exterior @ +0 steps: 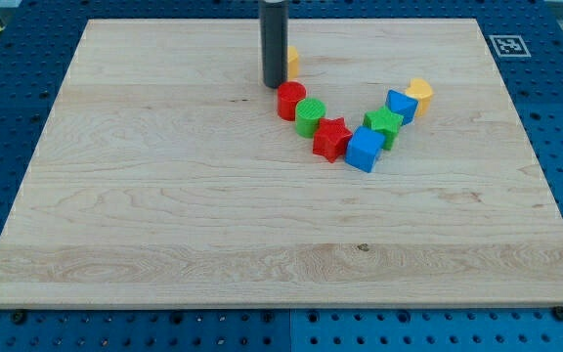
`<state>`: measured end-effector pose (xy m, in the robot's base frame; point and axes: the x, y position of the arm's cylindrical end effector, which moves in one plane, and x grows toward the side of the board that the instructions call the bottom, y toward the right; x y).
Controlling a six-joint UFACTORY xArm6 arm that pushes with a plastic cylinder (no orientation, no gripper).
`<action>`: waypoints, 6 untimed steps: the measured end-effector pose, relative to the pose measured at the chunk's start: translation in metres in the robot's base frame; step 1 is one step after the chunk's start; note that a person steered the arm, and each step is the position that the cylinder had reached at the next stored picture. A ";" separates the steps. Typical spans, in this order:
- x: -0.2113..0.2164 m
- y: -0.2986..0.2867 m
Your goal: Push the red circle downwards slightly
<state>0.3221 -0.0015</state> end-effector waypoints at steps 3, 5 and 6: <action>0.032 -0.008; 0.049 -0.095; 0.085 -0.091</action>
